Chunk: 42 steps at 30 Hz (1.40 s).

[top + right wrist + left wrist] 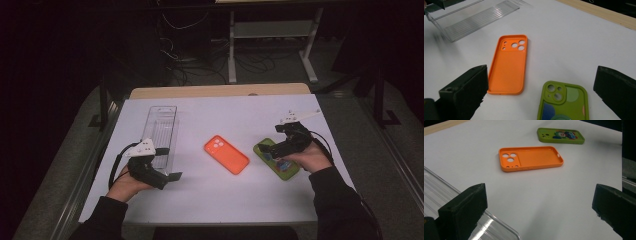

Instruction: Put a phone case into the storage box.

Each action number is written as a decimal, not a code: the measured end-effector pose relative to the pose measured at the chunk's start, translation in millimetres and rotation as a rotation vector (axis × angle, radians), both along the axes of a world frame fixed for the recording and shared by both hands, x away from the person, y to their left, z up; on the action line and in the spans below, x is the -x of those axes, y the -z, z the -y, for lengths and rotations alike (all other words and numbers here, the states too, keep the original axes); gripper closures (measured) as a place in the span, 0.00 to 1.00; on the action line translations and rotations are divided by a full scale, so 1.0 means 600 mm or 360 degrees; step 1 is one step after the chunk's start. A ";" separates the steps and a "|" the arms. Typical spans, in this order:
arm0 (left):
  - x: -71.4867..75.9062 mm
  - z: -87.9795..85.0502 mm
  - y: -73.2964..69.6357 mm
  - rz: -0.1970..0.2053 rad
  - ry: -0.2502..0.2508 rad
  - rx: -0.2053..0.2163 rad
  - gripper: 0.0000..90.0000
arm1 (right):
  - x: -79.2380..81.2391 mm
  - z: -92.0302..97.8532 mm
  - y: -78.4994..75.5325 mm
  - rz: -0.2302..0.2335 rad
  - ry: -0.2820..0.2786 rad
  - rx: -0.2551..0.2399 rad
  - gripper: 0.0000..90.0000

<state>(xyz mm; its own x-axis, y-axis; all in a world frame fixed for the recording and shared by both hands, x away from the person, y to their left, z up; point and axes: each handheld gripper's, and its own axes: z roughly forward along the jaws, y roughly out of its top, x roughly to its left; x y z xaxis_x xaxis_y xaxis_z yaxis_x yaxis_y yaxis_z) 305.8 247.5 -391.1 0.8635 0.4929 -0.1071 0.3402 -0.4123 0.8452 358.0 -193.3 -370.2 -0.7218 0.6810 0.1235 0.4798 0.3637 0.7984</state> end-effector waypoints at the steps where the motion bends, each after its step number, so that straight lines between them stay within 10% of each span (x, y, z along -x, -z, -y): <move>1: 0.000 0.000 0.000 0.0000 0.0003 -0.0006 0.00 | 0.000 0.000 0.000 0.0000 0.0000 0.0000 0.00; 20: -0.002 0.000 0.000 0.0008 0.0014 -0.0014 0.00 | -0.049 -0.011 -0.012 0.0008 0.0140 0.0034 0.00; 42: 0.000 0.001 0.000 -0.0002 0.0008 -0.0006 0.00 | -0.041 0.031 -0.007 -0.0096 0.0412 0.0066 0.00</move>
<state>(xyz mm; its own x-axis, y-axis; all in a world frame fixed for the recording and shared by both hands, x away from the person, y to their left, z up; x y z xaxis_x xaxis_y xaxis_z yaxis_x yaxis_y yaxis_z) 305.7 246.8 -391.1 0.8659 0.4888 -0.1062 0.3390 -0.4173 0.8432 382.3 -211.7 -365.9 -0.5152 0.8473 0.1290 0.6072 0.2546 0.7527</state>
